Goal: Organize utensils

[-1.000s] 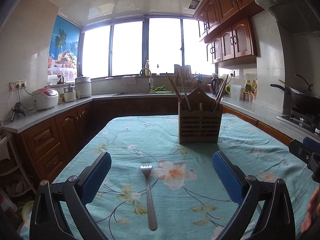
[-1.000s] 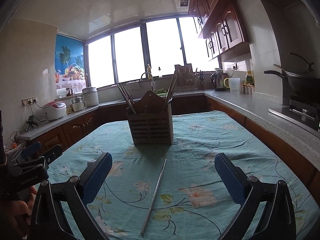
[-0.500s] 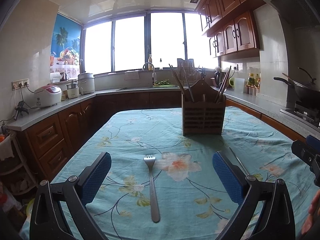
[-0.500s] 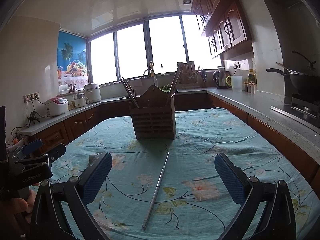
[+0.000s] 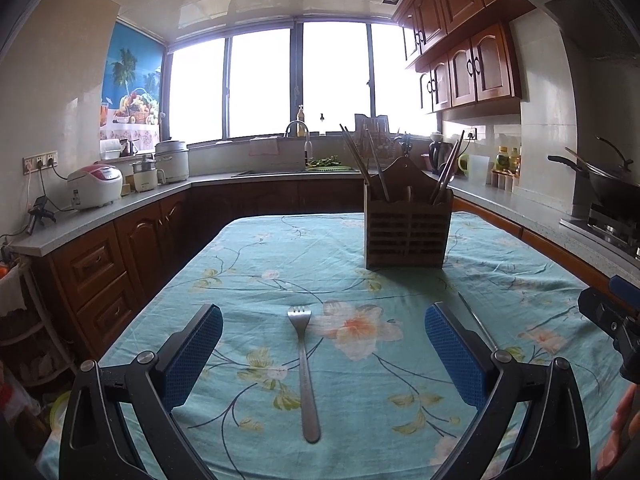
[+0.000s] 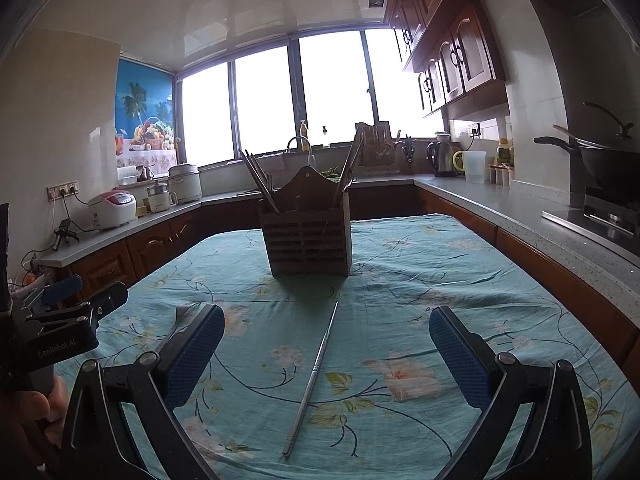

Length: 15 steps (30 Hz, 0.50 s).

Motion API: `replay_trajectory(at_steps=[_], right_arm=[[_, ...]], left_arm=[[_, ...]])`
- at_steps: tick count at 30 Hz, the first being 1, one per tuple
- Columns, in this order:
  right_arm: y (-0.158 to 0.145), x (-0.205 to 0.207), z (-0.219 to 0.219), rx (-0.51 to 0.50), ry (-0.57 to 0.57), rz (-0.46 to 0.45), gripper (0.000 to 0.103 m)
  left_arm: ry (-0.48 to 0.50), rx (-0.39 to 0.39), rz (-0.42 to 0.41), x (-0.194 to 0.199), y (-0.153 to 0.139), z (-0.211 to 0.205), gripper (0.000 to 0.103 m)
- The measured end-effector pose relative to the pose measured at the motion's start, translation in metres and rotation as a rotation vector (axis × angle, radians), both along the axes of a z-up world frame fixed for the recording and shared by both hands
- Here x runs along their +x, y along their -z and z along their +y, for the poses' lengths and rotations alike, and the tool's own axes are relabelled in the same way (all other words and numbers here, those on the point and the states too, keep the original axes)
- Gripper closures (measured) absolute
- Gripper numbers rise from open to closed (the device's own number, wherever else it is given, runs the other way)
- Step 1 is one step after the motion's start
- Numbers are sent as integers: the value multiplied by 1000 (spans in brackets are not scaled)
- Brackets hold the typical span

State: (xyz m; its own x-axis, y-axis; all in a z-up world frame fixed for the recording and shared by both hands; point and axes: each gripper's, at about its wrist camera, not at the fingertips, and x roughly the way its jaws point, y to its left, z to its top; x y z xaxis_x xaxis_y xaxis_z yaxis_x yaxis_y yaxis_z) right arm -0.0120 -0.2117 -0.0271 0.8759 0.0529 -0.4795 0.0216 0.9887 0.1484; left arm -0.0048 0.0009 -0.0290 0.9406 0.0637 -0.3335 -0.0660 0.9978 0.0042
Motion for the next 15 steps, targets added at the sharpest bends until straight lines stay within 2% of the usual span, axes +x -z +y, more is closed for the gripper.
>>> replay_trajectory(at_steps=[15], right_arm=[[-3,0,1,-3,-11,-23,0]], left_arm=[[11,-12,-9,-2,0,1,1]])
